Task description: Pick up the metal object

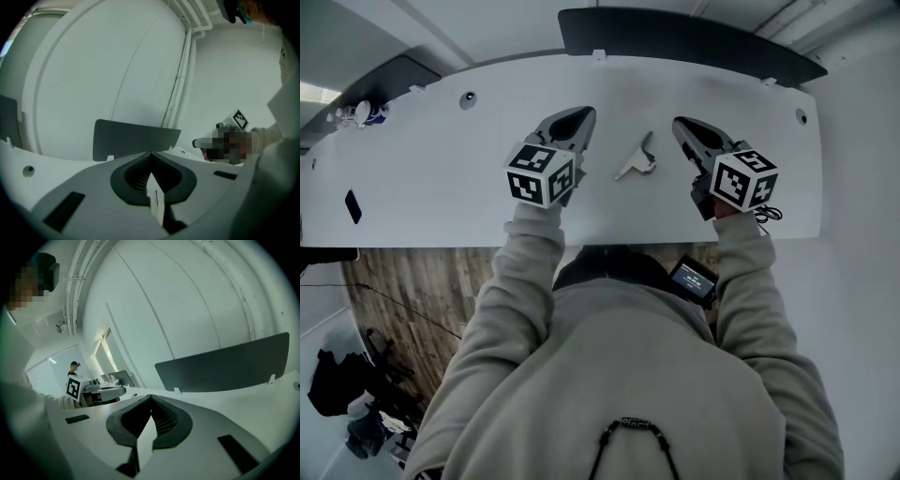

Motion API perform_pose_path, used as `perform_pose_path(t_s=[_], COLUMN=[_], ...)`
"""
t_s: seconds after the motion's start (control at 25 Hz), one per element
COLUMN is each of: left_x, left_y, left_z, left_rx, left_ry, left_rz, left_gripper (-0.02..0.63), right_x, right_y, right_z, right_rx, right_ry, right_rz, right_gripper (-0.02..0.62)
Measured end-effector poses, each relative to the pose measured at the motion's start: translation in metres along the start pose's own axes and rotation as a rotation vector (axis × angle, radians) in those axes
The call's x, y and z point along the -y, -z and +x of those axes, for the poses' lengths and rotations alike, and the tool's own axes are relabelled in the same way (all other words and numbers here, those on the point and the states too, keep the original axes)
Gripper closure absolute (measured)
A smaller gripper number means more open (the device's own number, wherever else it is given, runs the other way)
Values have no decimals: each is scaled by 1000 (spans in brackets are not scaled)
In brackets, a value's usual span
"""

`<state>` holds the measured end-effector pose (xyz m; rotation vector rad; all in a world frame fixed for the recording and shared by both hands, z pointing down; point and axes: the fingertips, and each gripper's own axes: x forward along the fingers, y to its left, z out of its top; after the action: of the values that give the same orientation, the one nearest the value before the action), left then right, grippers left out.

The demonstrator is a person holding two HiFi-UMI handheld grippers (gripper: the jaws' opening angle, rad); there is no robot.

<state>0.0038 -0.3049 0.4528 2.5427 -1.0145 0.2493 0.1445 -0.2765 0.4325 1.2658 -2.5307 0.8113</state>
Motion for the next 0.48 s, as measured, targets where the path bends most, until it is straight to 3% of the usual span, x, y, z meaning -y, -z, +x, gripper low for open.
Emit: perform_pose_path(t_s=[0.48], left_x=[5], left_y=[53], left_z=[11], left_rx=[-56], left_ry=[7], left_rz=[-55], left_gripper=[604], right_x=[15], right_y=[62], right_z=[8], right_rx=[-90], right_ry=[18], right_rz=[24], right_gripper=[575])
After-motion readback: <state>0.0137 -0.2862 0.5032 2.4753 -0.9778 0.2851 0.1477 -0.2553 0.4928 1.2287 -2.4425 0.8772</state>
